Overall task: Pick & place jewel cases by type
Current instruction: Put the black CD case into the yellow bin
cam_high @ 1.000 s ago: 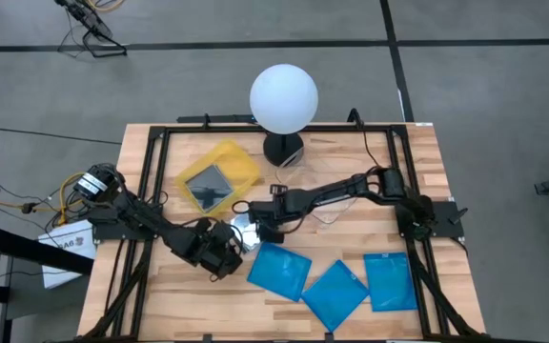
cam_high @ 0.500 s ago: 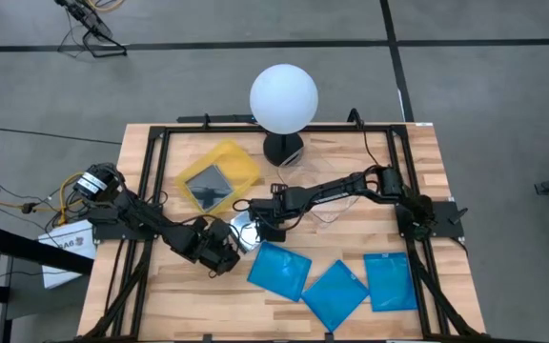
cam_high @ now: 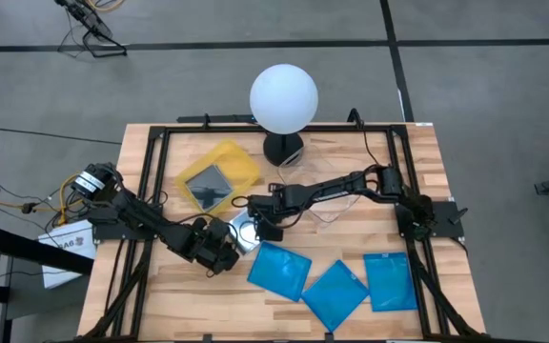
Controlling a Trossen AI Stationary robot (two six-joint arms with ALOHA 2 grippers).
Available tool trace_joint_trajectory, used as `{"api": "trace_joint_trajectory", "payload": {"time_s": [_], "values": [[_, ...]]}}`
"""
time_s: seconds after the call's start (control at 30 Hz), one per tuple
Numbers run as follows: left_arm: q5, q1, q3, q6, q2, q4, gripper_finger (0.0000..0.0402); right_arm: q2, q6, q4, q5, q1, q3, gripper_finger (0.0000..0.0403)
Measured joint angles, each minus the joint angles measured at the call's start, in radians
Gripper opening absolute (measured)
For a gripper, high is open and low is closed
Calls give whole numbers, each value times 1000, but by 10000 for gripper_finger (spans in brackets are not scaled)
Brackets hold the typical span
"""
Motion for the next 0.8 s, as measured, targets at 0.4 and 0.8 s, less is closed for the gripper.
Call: {"api": "trace_joint_trajectory", "payload": {"time_s": [0.4, 0.8], "values": [[-18, 0, -2, 43, 1, 19, 173, 1, 8, 27, -71, 2, -1, 0], [-21, 0, -3, 64, 2, 19, 173, 11, 29, -18, -151, 4, 66, 0]]}}
